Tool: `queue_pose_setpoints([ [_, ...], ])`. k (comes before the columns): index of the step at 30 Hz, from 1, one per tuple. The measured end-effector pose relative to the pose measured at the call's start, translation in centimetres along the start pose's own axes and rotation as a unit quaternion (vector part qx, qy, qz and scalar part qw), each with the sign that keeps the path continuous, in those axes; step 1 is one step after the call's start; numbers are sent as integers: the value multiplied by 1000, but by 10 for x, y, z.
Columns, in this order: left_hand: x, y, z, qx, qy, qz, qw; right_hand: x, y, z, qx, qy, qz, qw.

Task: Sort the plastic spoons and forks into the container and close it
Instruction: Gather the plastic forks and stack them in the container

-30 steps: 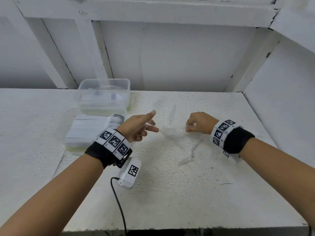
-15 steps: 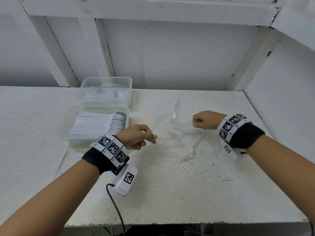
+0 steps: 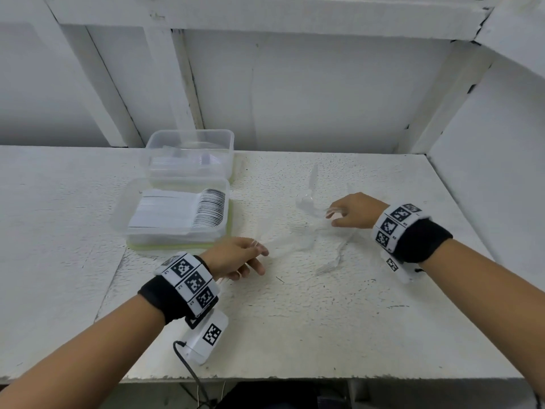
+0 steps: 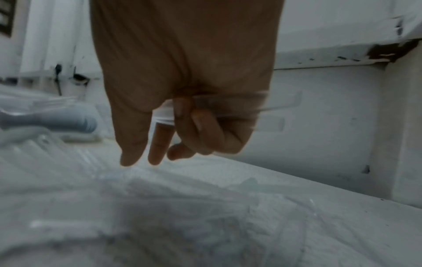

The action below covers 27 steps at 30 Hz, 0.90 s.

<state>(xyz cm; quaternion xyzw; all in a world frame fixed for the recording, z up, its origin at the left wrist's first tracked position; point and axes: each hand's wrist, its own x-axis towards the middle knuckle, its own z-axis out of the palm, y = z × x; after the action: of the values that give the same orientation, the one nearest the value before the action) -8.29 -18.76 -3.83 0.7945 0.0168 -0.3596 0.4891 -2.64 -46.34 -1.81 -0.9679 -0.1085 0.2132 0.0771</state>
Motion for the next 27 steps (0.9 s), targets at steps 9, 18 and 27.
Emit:
queue_pose_setpoints([
  [9,1,-2,-5,216,-60,-9,975,8,-11,21,-30,32,10,999],
  [18,12,27,-7,128,13,15,992,-20,1,-6,320,149,11,936],
  [27,75,95,27,85,140,79,983,-30,0,2,663,121,99,732],
])
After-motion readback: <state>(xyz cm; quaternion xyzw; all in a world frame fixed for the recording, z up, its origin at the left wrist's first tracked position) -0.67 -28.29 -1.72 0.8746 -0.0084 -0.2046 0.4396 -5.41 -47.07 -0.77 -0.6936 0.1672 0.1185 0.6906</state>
